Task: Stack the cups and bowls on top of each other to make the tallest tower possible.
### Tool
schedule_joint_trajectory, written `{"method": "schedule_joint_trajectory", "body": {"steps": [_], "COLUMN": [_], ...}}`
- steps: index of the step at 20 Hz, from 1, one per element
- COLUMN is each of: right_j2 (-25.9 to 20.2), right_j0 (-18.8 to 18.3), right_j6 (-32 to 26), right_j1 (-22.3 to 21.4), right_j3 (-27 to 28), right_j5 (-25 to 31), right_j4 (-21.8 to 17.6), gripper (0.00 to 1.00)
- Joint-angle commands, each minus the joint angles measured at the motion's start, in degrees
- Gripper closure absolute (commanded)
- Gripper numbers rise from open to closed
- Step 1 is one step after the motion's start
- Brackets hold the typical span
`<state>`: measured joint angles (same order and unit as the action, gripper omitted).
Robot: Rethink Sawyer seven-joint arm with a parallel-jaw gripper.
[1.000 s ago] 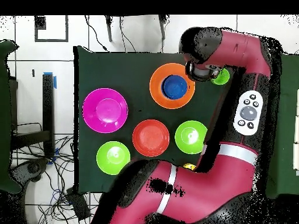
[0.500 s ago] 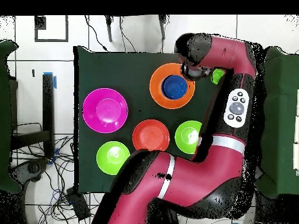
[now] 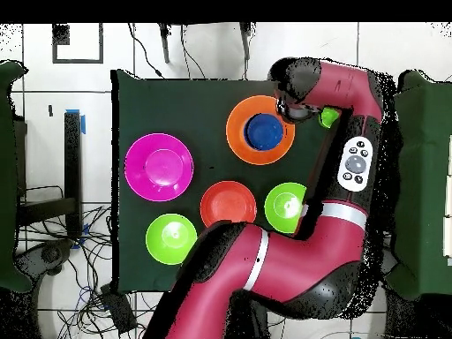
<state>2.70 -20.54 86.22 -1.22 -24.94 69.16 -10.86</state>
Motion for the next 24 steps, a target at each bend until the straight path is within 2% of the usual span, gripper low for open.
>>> {"method": "schedule_joint_trajectory", "body": {"steps": [1,9,16,19,24], "right_j2": [-5.74,-4.63,-4.18,-3.66,-2.86], "right_j0": [-1.02,-0.66,-0.63,-0.14,1.56], "right_j6": [-24.35,-25.44,-25.67,-24.30,-20.01], "right_j1": [2.85,3.66,4.04,2.59,-2.11], "right_j3": [5.08,8.22,8.49,6.73,2.51], "right_j5": [-0.83,2.29,2.07,3.30,10.58], "right_j4": [-4.63,-2.64,-2.00,-1.21,1.29], "gripper": [0.00,0.00,0.00,0.00,0.00]}}
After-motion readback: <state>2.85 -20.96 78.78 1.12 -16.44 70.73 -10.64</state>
